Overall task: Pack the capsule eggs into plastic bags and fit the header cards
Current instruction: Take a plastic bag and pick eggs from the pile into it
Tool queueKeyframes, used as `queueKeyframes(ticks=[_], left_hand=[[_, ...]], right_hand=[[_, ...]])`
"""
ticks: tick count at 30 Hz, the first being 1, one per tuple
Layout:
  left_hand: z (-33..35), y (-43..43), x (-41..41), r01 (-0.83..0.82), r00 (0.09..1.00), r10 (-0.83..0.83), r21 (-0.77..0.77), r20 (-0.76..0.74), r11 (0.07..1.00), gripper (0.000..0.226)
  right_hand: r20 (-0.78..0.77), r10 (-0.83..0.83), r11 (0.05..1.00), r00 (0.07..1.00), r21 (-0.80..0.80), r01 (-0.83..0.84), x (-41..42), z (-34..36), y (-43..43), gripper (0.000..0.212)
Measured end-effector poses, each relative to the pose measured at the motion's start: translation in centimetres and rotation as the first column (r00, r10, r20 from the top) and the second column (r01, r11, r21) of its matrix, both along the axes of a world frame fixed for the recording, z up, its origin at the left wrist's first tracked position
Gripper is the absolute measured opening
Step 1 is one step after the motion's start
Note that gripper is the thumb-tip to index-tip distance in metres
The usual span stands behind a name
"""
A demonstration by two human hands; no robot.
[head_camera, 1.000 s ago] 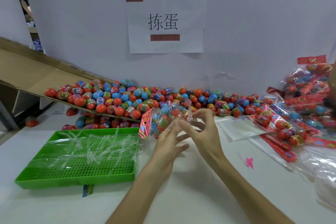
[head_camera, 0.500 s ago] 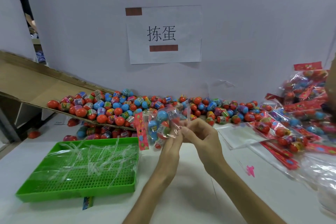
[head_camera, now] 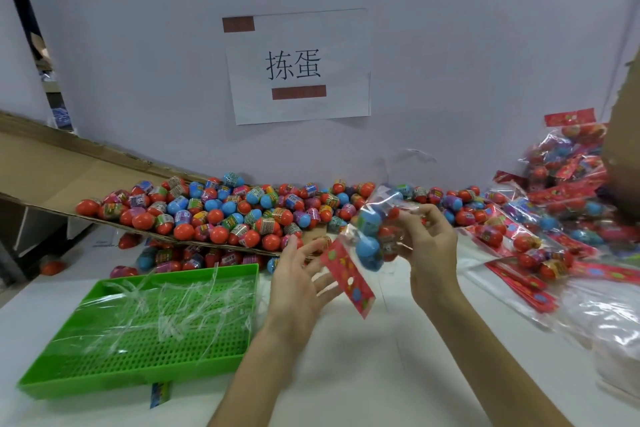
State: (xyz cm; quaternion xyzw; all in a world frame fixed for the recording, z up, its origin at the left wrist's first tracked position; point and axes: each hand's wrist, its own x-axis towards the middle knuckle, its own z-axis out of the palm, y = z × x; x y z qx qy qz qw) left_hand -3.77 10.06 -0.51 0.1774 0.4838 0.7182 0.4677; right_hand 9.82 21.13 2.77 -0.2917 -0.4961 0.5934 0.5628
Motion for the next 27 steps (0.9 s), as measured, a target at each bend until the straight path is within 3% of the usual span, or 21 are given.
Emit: queueKeyframes(ticks=[2, 4, 8, 11, 13, 15, 17, 19, 23, 27], left_hand=[[0.1, -0.2, 0.6, 0.069, 0.993, -0.067, 0.009, -0.095, 0.998, 0.060], [0.2, -0.5, 1.3, 0.142, 0.971, -0.134, 0.029, -0.199, 0.989, 0.051], [0.0, -0.7, 1.2, 0.190, 0.951, -0.185, -0.006, -0.248, 0.982, 0.056], [-0.2, -0.6, 1.1, 0.149, 0.932, -0.154, -0.039, -0.329, 0.988, 0.049], [-0.4, -0.4, 1.1, 0.102, 0.939, -0.097, -0.002, -0.329, 0.995, 0.042], [-0.4, -0.3, 0.9, 0.041, 0.960, -0.025, 0.053, -0.279, 0.998, 0.032], [-0.5, -0.3, 0.6, -0.009, 0.972, 0.032, 0.098, -0.234, 0.995, 0.025], [-0.6, -0.4, 0.4, -0.026, 0.976, 0.051, 0.119, -0.210, 0.993, 0.023], [-0.5, -0.4, 0.8, -0.014, 0.950, 0.051, 0.121, -0.309, 0.993, 0.023], [-0.1, -0.5, 1.2, -0.063, 0.904, 0.102, 0.107, -0.414, 0.992, 0.018]], right_hand=[[0.095, -0.007, 0.994, 0.995, 0.111, -0.003, 0.0, -0.2, -0.1, 0.008], [0.190, -0.025, 0.972, 0.981, 0.233, -0.021, 0.0, -0.3, -0.3, 0.012], [0.271, -0.036, 0.932, 0.962, 0.357, -0.065, -0.3, -0.4, -0.6, 0.015], [0.287, 0.010, 0.938, 0.958, 0.328, -0.108, -0.4, -0.6, -0.5, 0.011], [0.267, 0.135, 0.949, 0.954, 0.242, -0.202, -0.5, -0.5, -0.4, 0.015], [0.314, 0.257, 0.931, 0.914, 0.175, -0.321, -0.7, -0.5, -0.3, 0.041], [0.460, 0.310, 0.893, 0.832, 0.159, -0.420, -0.8, -0.8, -0.4, 0.059], [0.552, 0.302, 0.863, 0.778, 0.189, -0.469, -1.1, -1.5, -0.9, 0.063], [0.548, 0.212, 0.849, 0.809, 0.307, -0.431, -1.7, -2.7, -1.7, 0.055], [0.565, 0.247, 0.843, 0.787, 0.275, -0.462, -1.7, -2.9, -1.8, 0.057]])
